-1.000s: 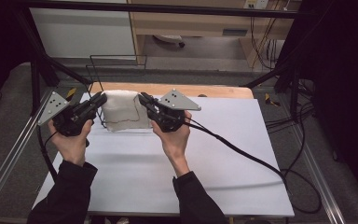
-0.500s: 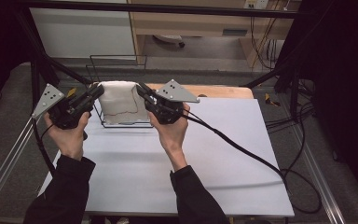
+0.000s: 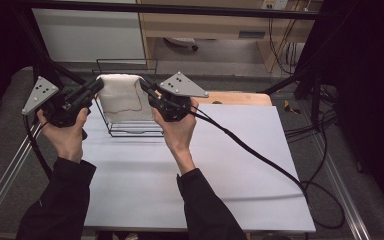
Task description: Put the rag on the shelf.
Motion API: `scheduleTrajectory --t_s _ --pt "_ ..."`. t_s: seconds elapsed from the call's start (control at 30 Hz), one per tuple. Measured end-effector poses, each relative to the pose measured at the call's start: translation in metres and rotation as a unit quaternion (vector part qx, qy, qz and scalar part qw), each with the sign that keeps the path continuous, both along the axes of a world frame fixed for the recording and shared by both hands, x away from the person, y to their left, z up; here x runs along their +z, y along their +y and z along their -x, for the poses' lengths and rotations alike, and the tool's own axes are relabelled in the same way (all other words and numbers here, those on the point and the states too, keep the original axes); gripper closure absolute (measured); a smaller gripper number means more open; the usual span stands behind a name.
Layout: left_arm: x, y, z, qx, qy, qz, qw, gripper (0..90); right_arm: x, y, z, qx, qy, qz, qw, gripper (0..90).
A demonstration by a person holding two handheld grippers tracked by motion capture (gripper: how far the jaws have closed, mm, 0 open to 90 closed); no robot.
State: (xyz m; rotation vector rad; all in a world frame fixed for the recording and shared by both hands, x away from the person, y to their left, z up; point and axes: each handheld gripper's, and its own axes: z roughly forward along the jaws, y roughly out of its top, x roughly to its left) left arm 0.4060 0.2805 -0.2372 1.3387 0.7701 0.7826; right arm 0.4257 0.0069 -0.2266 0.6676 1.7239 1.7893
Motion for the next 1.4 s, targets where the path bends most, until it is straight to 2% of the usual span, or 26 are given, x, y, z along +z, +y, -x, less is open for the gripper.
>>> scheduleTrajectory --t_s 0.6,0.9,1.4 --pt "0.034 0.008 -0.012 0.014 -0.018 0.003 0.9997 83.0 0.032 0.012 -0.012 -0.003 -0.019 -0.003 0.9998 85.4" --pt "0.051 0.012 -0.025 0.021 -0.023 0.005 0.9995 83.0 0.050 0.018 -0.021 -0.005 -0.023 -0.006 0.9997 85.4" --pt "0.064 0.017 -0.042 0.028 -0.032 0.017 0.9989 83.0 0.063 0.027 -0.039 -0.011 -0.032 -0.006 0.9994 85.3"
